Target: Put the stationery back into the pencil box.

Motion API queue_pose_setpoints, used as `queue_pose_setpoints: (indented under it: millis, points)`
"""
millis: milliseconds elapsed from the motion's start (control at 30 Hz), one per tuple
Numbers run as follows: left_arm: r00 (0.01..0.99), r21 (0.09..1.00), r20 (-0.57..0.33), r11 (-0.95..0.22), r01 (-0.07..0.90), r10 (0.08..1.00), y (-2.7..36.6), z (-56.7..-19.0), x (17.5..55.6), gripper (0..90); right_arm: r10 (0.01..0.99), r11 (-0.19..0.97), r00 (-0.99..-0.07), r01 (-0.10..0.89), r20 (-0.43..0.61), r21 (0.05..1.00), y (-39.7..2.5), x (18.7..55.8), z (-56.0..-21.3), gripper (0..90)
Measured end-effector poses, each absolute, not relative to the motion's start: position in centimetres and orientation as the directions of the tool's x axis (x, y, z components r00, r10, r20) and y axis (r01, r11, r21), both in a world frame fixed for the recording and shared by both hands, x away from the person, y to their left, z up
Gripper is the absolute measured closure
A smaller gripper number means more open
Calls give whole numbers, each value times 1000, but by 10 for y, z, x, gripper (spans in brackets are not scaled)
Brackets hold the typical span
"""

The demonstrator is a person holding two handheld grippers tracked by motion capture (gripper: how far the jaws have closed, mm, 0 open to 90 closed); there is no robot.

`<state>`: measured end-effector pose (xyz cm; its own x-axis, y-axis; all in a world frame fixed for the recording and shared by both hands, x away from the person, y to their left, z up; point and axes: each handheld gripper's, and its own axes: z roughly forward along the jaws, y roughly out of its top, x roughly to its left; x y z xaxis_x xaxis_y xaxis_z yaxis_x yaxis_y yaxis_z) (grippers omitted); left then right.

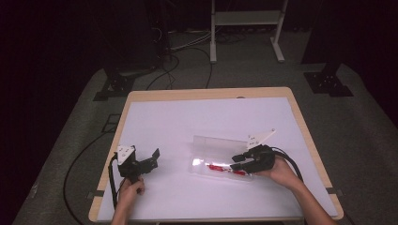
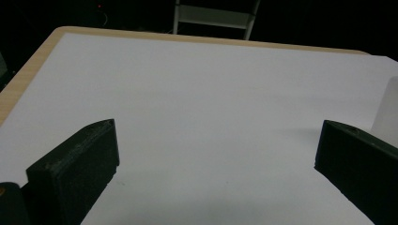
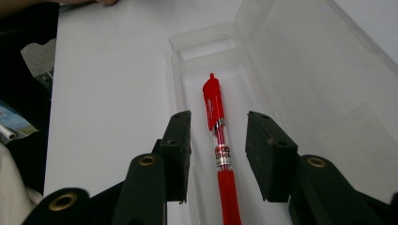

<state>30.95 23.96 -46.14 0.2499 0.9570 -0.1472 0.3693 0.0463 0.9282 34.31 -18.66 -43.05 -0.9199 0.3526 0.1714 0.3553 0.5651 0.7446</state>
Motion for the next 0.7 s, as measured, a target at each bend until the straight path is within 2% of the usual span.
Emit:
queue_pose_setpoints:
  millis: [700]
  points:
    - [251,928,-148,47,370,957,240,-461,310,0,396,526,-904,366,160,768,-222,331,-420,493]
